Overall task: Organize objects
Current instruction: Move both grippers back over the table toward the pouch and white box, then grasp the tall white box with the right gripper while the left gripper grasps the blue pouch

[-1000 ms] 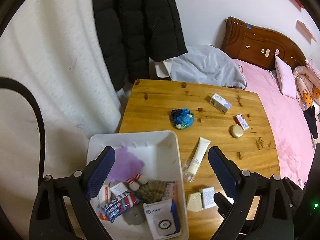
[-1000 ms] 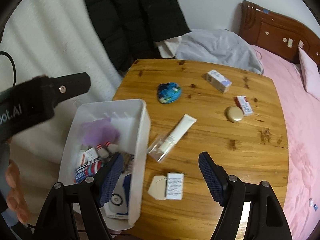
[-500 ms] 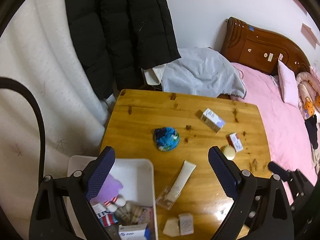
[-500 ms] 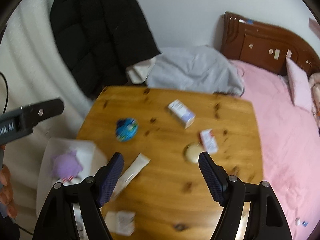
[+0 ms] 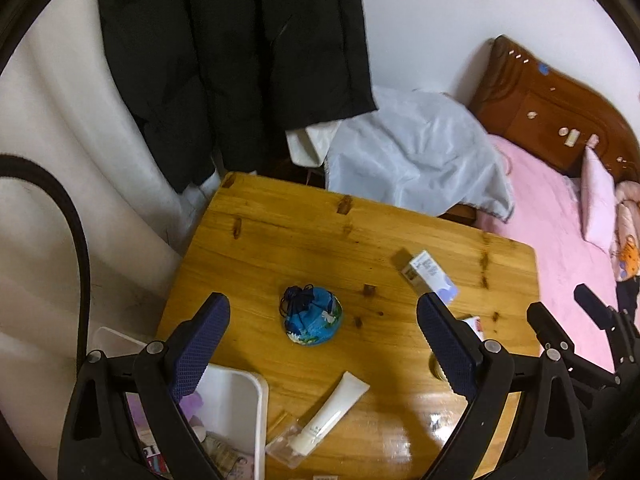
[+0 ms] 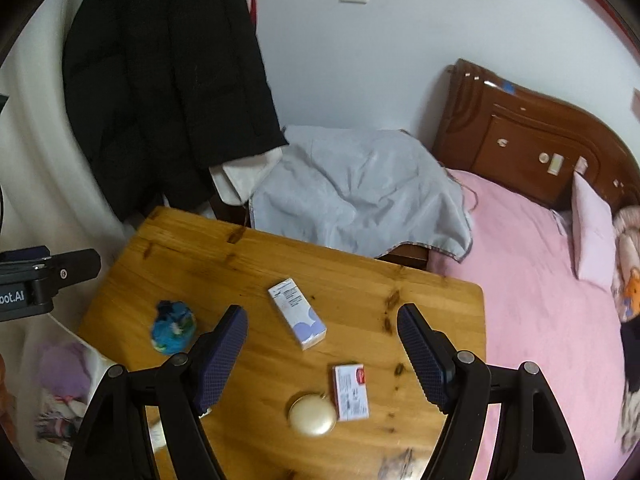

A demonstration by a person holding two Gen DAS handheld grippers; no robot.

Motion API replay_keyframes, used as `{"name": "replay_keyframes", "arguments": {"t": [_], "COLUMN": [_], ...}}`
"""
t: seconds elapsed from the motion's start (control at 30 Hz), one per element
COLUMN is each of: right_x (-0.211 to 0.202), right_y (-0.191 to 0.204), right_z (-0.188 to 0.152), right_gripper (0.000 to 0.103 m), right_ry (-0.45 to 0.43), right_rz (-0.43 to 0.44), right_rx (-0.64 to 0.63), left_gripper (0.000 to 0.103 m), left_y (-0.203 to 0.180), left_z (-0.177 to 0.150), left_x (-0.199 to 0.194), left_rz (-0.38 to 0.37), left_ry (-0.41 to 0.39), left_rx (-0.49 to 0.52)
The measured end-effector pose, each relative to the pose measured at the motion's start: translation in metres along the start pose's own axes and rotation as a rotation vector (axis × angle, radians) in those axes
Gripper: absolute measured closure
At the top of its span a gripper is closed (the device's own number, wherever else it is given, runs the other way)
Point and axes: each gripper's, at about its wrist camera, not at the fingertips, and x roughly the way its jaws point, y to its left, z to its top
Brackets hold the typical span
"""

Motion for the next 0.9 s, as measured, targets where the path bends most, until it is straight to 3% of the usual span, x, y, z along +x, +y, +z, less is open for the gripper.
{"name": "replay_keyframes", "arguments": {"t": [0.43, 0.7, 0.9], "right_x": [0.127, 0.172, 0.19], "right_y": [0.008, 0.019, 0.024], "right_z": [-0.018, -0.027, -0.033], "right_gripper": [0.025, 0.025, 0.026], "right_ry": [0.15, 0.204, 0.228], "right_rz": [0.075, 0.089, 0.092], "right_rx": [-0.055, -0.108, -0.133], "left_gripper": [0.007, 0.007, 0.005], "left_y": [0.004, 0.011, 0.014], "left_z": [-0.02, -0.042, -0.051], "left_x": [0.116, 0.161, 0.179], "left_rz": [0.09, 0.117, 0.114], "left_ry": [0.232, 0.341, 0.38], "left_rx": [-0.092, -0.162, -0.21]}}
